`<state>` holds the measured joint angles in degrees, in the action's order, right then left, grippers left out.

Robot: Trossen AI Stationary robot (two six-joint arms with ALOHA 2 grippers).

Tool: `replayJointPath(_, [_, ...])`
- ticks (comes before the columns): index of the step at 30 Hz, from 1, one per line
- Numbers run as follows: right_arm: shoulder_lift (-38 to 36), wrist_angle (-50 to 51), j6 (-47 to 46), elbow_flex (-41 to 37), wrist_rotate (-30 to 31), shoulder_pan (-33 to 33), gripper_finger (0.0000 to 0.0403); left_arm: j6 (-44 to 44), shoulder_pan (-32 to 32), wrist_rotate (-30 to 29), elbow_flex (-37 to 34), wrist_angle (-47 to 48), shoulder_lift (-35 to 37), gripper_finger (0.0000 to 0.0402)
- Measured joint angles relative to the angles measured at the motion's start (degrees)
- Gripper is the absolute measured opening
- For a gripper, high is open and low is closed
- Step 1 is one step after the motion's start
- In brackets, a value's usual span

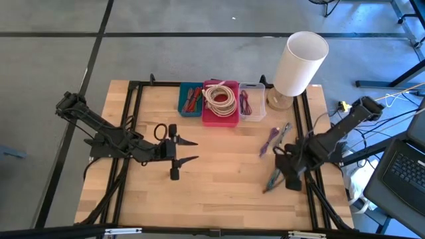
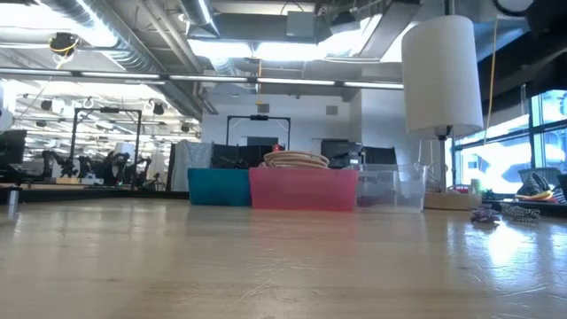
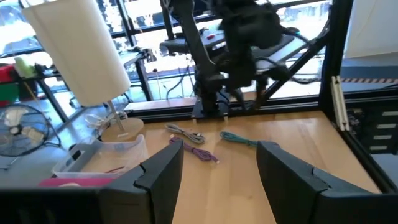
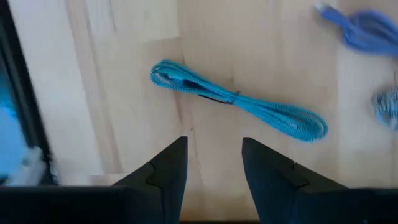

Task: Pick & Place USB Port
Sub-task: Put the blue patterned charger cable into the transparent bin

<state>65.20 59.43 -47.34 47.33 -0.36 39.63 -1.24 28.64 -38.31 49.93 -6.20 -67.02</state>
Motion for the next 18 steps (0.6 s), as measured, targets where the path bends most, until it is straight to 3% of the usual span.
replayJointPath(6, [7.40, -1.32, 9.23, 0.00, 2.72, 4.21, 0.0155, -0.02, 0.00, -0.25, 0.00, 0.01, 0.00, 0.0198])
replayJointPath(18, [20.83, -7.89, 29.64, 0.00, 3.52, 4.49, 0.0155, -1.22, 0.00, -0.84, 0.00, 0.00, 0.00, 0.0198])
